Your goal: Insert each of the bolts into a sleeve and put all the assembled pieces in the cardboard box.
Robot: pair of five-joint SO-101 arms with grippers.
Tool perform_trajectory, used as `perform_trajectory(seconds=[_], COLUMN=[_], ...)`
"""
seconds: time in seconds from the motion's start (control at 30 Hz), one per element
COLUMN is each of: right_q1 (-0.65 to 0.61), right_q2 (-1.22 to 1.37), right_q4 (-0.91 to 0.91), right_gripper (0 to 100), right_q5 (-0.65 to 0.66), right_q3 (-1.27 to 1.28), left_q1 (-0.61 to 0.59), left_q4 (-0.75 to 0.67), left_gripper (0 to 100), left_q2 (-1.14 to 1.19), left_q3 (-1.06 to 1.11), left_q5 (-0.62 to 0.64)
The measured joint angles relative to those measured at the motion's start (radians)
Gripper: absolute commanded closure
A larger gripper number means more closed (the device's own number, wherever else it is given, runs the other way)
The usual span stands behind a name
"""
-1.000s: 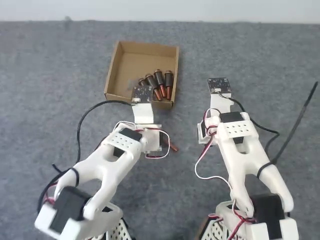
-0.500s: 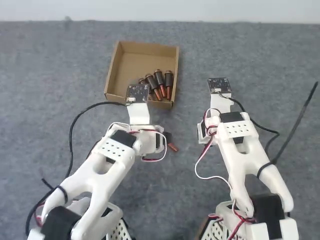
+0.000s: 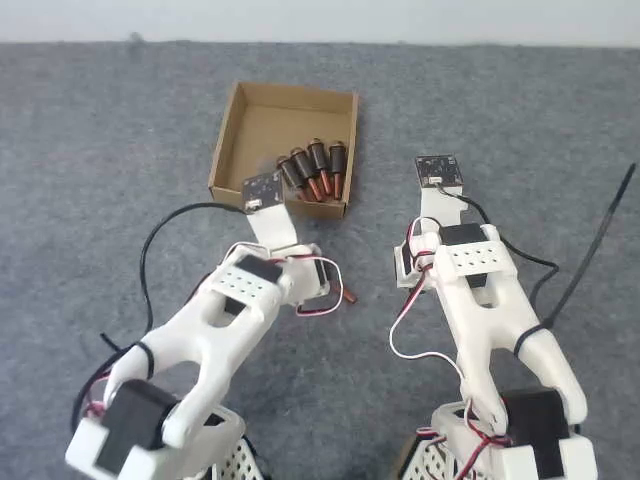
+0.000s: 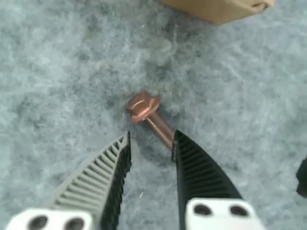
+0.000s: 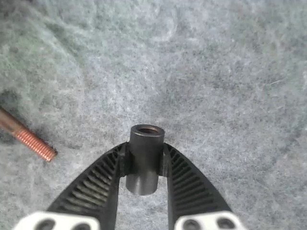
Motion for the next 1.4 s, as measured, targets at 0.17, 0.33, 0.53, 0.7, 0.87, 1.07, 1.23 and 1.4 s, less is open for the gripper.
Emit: perform_trajectory(seconds=[0.17,0.33,0.53,0.7,0.87,1.07,1.23,1.4], right_q1=[0.000,0.000,0.000,-0.002,0.000,0.000,-0.002,0.002], right_q2=[0.000,0.000,0.000,0.000,0.000,0.000,0.000,0.000], right_q4=[0.000,0.000,0.000,0.000,0.000,0.000,0.000,0.000], right_gripper=[99.1,99.1,99.1,99.1,99.1,99.1,99.1,99.1], right_q5=[0.000,0.000,0.000,0.000,0.000,0.000,0.000,0.000], right_q3=[0.000,0.000,0.000,0.000,0.000,0.000,0.000,0.000], left_q1=[0.021,0.021,0.021,0.021,0.020,-0.077,-0.170,-0.198], left_q4=[0.034,0.061,0.120,0.172,0.181,0.187,0.190,0.207], left_gripper=[87,87,87,91,98,98,98,98], left_q2=[0.043,0.098,0.195,0.235,0.238,0.241,0.216,0.146], left_q3=[-0.044,-0.107,-0.203,-0.244,-0.247,-0.247,-0.245,-0.222], left_q5=[0.000,0.000,0.000,0.005,0.003,-0.120,-0.304,-0.443])
